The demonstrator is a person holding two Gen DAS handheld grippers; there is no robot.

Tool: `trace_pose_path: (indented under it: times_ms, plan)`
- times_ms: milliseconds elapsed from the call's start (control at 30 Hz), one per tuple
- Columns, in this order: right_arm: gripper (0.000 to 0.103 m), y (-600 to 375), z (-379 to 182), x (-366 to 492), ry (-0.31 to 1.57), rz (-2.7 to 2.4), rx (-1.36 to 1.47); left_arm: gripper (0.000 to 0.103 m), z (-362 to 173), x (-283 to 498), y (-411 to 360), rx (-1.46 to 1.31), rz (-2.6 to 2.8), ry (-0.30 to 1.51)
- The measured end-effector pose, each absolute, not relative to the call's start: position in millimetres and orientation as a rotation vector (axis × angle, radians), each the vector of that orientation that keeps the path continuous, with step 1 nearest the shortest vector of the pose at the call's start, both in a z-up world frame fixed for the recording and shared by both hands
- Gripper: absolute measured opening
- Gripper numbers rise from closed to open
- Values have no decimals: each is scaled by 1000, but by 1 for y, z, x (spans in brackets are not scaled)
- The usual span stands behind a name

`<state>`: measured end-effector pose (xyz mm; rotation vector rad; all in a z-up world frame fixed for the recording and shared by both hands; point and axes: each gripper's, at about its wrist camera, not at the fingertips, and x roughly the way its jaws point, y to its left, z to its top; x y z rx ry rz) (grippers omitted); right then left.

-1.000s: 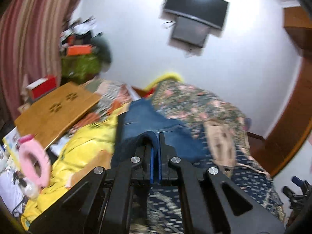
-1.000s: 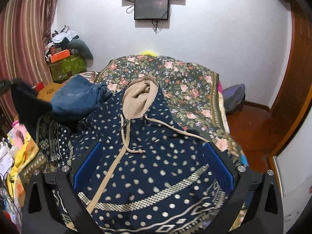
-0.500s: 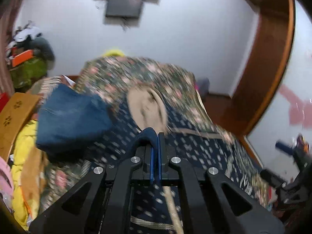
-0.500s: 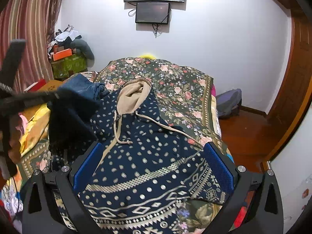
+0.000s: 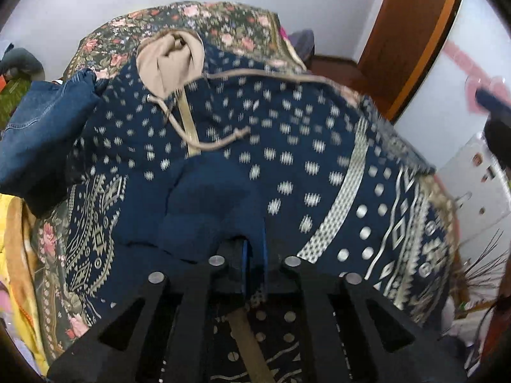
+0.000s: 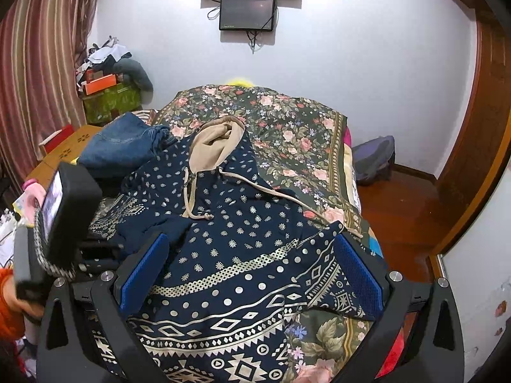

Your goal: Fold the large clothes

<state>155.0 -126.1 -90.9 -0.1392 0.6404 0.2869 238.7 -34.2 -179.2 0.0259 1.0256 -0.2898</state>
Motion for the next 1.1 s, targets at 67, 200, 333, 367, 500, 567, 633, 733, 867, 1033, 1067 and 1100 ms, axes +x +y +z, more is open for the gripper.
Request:
trace_pose_path:
  times_ms: [67,200,333,367,500,567,633,733,867,1033,1067,1100]
  plan:
    - [102,-125,-90,156,644,291,-131,21,-182,236,-35,40,-286,1045]
    - [102,-121,-89,156,649,299,-135,59,-174,228,-25,30,-263,1045]
    - [102,-111,-88,159,652,312,-144,65,-151,216,-6,27,-219,973]
    - [102,-106,-87,160,653,322,-144,67,-145,214,1,24,-204,955]
    - [102,-87,-88,167,672,379,-167,78,-121,202,45,-7,-107,871]
    - [102,-71,-90,168,682,424,-196,82,-118,199,63,-11,-56,845]
    - [102,-52,-95,171,698,458,-238,82,-116,192,89,-2,22,826]
    - [102,-24,-107,175,731,517,-289,82,-123,186,119,3,100,831]
    - [101,11,-129,186,804,603,-302,82,-137,177,149,-34,156,854]
    - [79,48,-166,208,945,674,-317,82,-161,172,172,-73,198,896]
    - [77,51,-172,212,978,680,-312,82,-164,172,174,-78,199,903]
    - [71,54,-179,217,1016,685,-301,82,-172,172,177,-80,203,919]
